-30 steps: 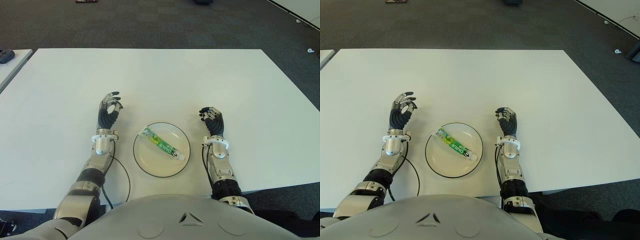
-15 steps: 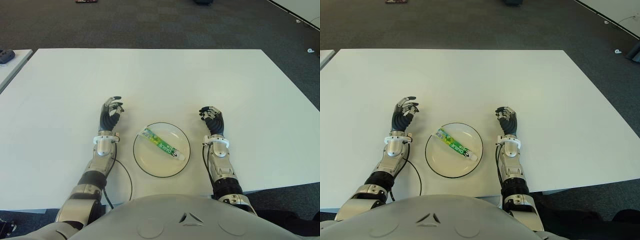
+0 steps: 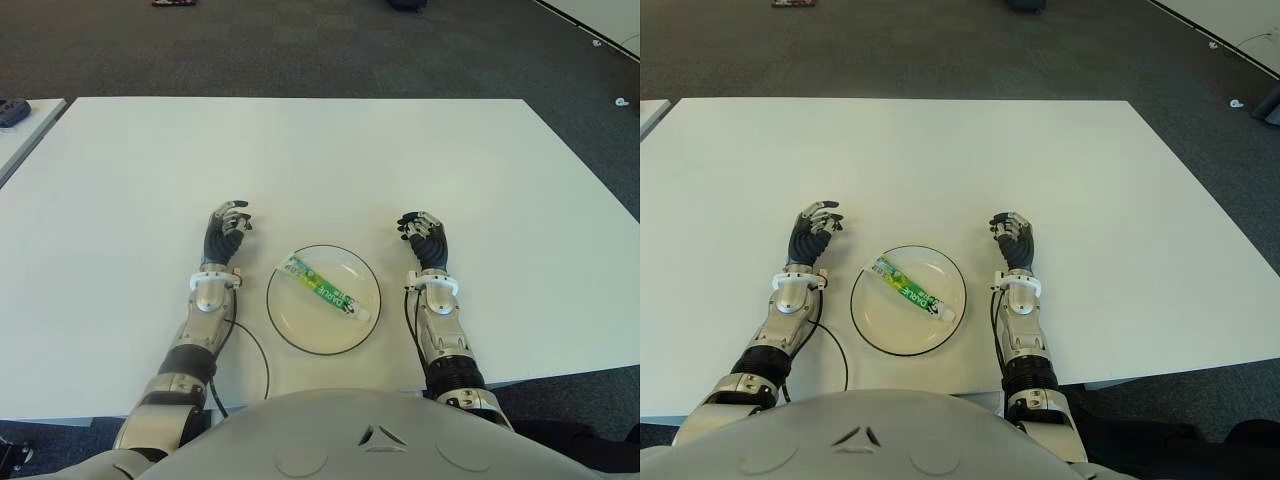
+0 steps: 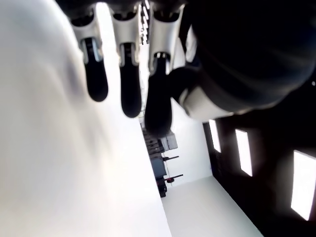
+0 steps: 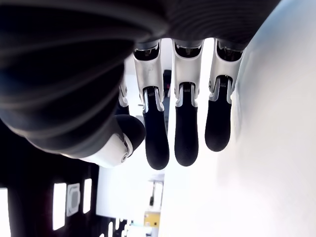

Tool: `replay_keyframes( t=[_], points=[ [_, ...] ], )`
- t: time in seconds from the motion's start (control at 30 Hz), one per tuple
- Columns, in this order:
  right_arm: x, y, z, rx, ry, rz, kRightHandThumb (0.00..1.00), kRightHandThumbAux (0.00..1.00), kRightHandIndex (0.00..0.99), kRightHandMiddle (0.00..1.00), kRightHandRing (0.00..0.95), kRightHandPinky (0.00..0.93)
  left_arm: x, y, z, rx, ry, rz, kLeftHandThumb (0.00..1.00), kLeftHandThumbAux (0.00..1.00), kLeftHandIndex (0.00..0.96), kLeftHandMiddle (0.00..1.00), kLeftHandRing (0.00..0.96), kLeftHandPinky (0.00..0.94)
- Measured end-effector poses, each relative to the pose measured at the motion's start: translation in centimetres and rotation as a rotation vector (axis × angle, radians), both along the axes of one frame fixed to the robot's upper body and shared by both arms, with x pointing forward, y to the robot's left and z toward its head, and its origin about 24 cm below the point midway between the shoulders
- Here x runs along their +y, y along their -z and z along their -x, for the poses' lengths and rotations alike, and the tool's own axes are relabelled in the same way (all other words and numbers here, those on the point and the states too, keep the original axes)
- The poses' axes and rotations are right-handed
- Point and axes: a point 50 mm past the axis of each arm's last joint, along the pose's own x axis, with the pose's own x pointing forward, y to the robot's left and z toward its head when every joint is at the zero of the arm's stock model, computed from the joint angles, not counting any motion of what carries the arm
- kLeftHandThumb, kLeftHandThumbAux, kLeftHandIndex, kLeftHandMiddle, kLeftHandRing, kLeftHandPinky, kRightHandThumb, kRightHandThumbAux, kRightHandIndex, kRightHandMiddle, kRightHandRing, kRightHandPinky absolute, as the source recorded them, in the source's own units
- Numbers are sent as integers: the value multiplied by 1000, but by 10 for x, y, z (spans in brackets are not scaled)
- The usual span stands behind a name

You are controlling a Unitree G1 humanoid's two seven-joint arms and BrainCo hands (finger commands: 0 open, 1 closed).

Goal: Put the toothpaste on the table into the plate.

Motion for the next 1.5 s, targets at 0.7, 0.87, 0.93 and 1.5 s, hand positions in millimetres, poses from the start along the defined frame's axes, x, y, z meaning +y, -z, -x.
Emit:
replay_keyframes(
  t=[0.7, 0.87, 0.93, 1.5],
  points=[
    [-2, 0, 0, -2, 6, 1, 710, 731, 429, 480, 459, 463, 5, 6, -3, 10, -125, 161, 705, 719, 436, 659, 661, 617],
    [-1, 0, 0, 0, 5, 2, 709, 731, 429, 479, 455, 464, 6, 6, -3, 4, -133, 168, 705, 719, 436, 665, 662, 621],
    [-1, 0, 0, 2, 5, 2, 709, 731, 429, 480, 455, 465, 6, 7, -3, 6, -135, 169, 706, 720, 436, 665, 662, 622],
    [2, 1, 0, 7, -8, 2, 709, 730, 429, 480, 466, 485, 8, 7, -4, -4, -156, 183, 709, 718, 437, 666, 657, 633]
  ],
)
